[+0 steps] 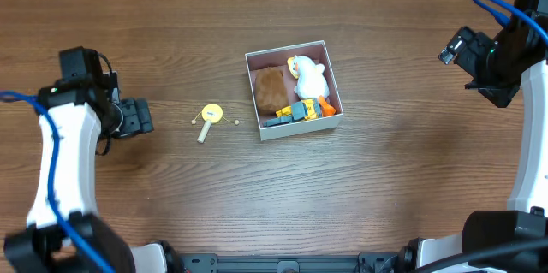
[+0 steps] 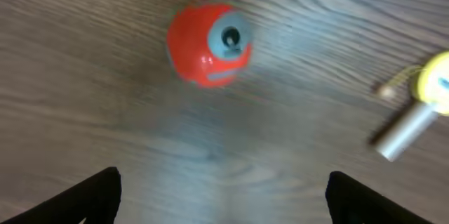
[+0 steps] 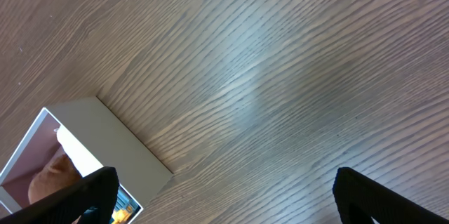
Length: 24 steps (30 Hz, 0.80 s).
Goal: Pack container
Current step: 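Move the left gripper to the red ball and grasp it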
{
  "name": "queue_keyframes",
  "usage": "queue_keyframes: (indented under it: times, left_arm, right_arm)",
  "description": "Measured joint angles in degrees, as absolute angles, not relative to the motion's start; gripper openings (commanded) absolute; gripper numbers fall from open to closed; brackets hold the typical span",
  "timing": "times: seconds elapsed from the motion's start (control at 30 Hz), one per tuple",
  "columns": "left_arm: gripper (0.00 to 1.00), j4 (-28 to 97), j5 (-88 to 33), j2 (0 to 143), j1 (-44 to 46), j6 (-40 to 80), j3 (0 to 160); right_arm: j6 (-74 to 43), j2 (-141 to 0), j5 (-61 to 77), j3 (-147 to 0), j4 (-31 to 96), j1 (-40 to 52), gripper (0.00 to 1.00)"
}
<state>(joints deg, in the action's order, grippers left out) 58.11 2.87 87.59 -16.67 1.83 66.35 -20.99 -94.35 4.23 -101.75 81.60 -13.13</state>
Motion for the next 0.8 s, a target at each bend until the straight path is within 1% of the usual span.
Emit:
queue_keyframes:
  times: [0.03,0.17,0.23,0.3,0.33,0.4,0.43,0.47,0.53,0.6,0.67,0.77,0.8]
  left_arm:
    - [0.93,56.77,2.90,89.23,-16.84,1.80,66.35]
    - [0.96,51.31,3.73,95.37,-16.93,1.74,66.35]
    - [0.96,49.52,4.64,97.23,-16.93,1.58,66.35]
    - [0.95,47.05,5.23,100.47,-17.04,1.56,66.35]
    - [0.92,45.67,5.41,101.25,-17.04,1.54,66.35]
    - [0.77,43.79,5.48,102.61,-17.04,1.48,66.35]
    - [0.68,43.16,5.50,102.96,-17.04,1.63,66.35]
    - [0.56,42.13,5.50,103.35,-17.04,1.28,66.35]
    - [0.42,40.93,5.48,103.42,-17.04,1.13,66.35]
    - [0.41,40.21,5.08,103.44,-17.04,0.05,66.35]
    - [0.36,40.62,4.51,103.44,-17.04,-0.30,66.35]
    - [0.21,42.22,4.10,103.42,-17.04,-0.93,66.35]
    - [0.19,42.61,3.92,103.42,-17.04,-1.06,66.37]
  right_arm:
    - [-20.95,-94.35,4.21,-101.78,81.62,-13.13,1.00]
    - [-20.97,-94.35,4.21,-101.78,81.65,-13.15,1.00]
    - [-20.97,-94.35,4.21,-101.78,81.69,-13.15,1.00]
    - [-20.97,-94.35,4.23,-101.78,81.65,-13.15,1.00]
    - [-20.99,-94.35,4.23,-101.78,81.67,-13.15,1.00]
    - [-20.97,-94.35,4.23,-101.75,81.67,-13.15,1.00]
    - [-20.99,-94.35,4.21,-101.78,81.69,-13.13,1.00]
    - [-20.97,-94.35,4.23,-101.78,81.69,-13.15,1.00]
    - [-20.95,-94.35,4.21,-101.75,81.69,-13.15,1.00]
    - [-20.97,-94.35,4.21,-101.78,81.71,-13.15,1.00]
    - [-20.99,-94.35,4.21,-101.78,81.67,-13.13,1.00]
    - [-20.99,-94.35,4.23,-101.75,81.67,-13.15,1.00]
    - [-20.97,-94.35,4.23,-101.75,81.62,-13.13,1.00]
